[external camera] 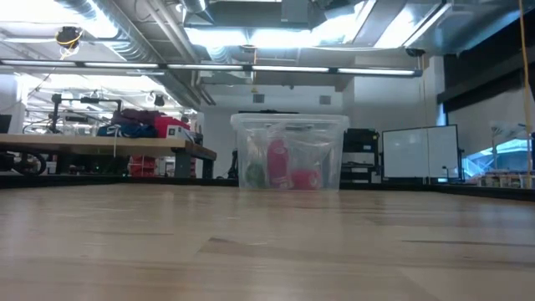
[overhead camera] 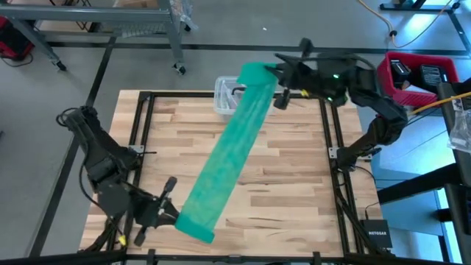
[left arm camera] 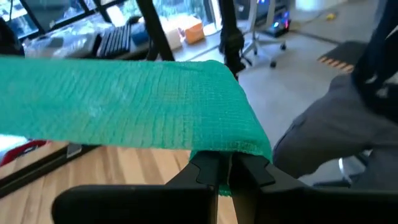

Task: Roll bandage
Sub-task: Roll the green bandage

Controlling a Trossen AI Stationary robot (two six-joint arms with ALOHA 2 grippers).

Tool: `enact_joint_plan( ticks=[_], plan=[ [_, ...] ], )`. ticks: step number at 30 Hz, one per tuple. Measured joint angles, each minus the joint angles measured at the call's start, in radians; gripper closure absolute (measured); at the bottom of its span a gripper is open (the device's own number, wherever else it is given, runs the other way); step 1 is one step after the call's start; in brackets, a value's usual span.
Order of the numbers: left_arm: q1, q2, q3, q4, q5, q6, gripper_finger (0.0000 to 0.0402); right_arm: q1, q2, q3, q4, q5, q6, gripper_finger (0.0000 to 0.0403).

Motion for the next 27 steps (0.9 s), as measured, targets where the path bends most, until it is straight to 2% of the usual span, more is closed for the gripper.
enact_joint_plan(
  ticks=[8,14,22,27],
  plan=[
    [-0.007,0.000,0.132,-0.044,0.000,0.039,0.0389,-0.127,0.000,-0.148,0.007,-0.160,0.030,0.0403],
    [-0.007,0.000,0.207,-0.059,-0.045,0.115,0.0389,-0.171,0.000,-0.271,0.046,-0.242,0.058,0.0403],
    [-0.007,0.000,0.301,-0.059,-0.188,0.239,0.0389,-0.175,-0.009,-0.513,0.207,-0.336,0.101,0.0403],
    [0.004,0.000,0.352,-0.030,-0.211,0.278,0.0389,-0.175,-0.039,-0.713,0.386,-0.397,0.138,0.0403]
  ],
)
